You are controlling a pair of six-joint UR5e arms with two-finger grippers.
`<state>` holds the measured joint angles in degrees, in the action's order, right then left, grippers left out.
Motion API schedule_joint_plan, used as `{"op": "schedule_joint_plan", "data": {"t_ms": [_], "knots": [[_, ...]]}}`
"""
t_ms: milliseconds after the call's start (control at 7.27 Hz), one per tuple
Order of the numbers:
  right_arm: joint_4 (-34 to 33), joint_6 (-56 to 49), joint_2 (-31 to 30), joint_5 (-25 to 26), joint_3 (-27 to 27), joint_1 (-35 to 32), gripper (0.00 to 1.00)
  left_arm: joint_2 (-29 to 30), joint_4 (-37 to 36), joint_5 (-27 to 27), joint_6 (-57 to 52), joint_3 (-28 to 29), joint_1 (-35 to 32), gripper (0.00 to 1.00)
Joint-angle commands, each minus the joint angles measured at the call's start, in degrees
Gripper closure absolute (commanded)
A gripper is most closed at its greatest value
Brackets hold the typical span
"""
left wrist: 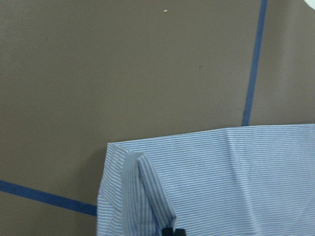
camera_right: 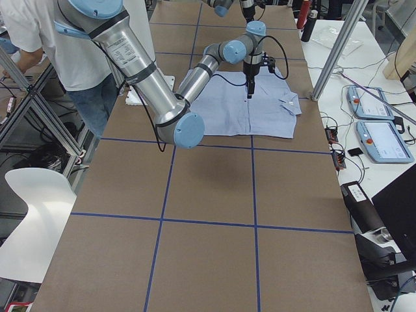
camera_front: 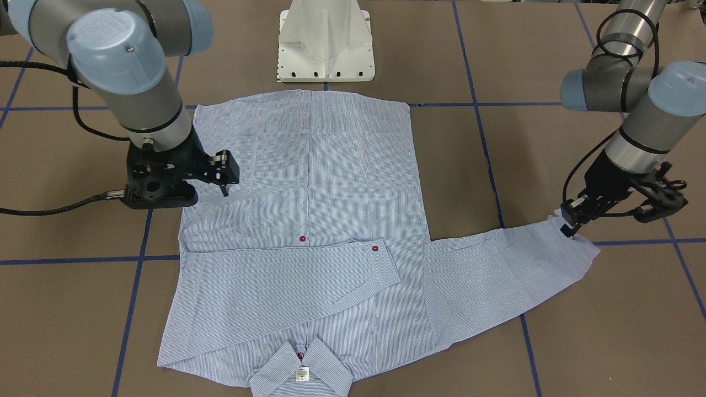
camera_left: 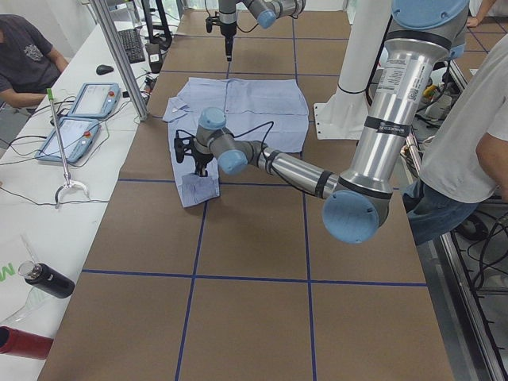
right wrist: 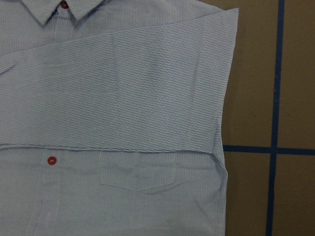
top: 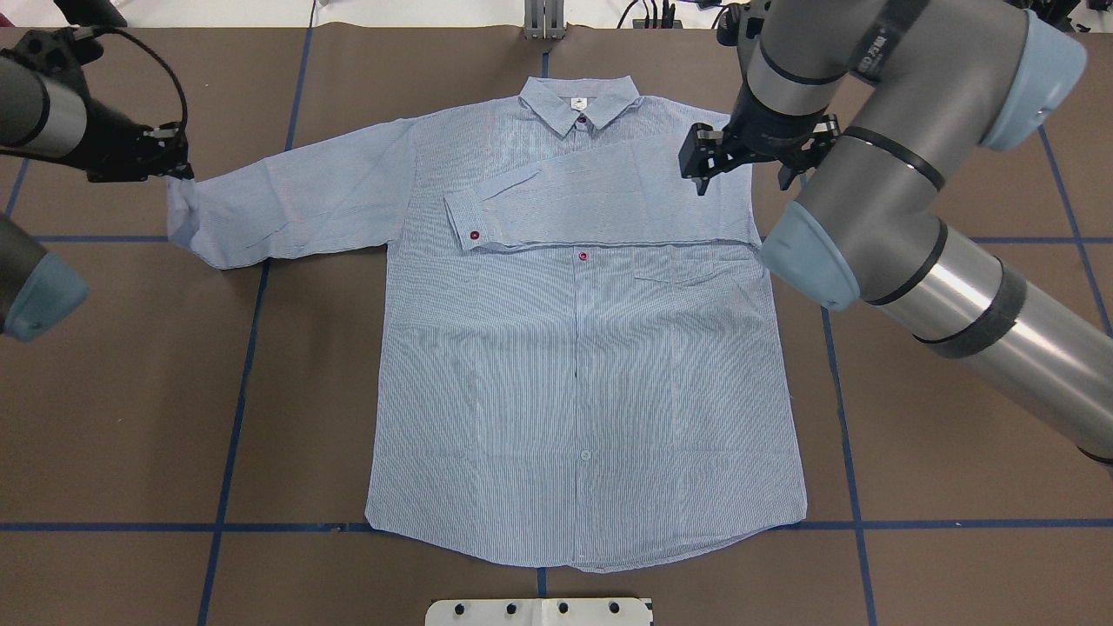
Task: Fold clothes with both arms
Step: 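Fold the other sleeve across the shirt with the left gripper while the right withdraws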
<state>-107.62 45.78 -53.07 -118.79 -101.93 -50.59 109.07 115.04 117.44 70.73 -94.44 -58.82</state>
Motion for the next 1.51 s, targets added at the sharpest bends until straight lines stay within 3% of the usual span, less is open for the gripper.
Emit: {"op": "schedule_joint_plan", "data": {"t_ms": [0, 412, 825, 1375], "knots": [[-0.1, -6.1, -8.4, -0.4, -5.3, -3.3, 0.0, 11.9, -13.4, 1.5, 6.0, -2.0, 1.2, 1.0], [-0.1, -14.6, -14.6, -7.1, -7.5, -10.5, 0.0, 21.2, -13.6, 2.4, 17.0, -0.9, 6.1, 1.0], [-0.1, -15.5, -15.2, -7.8, -7.5, -11.7, 0.0, 34.7, -13.4, 3.2, 26.1, 8.8, 7.8, 1.0], [-0.1, -15.5, -15.5, -7.7, -7.2, -11.6, 0.0, 39.5, -13.0, 4.8, 33.9, 9.2, 10.7, 1.0]]}}
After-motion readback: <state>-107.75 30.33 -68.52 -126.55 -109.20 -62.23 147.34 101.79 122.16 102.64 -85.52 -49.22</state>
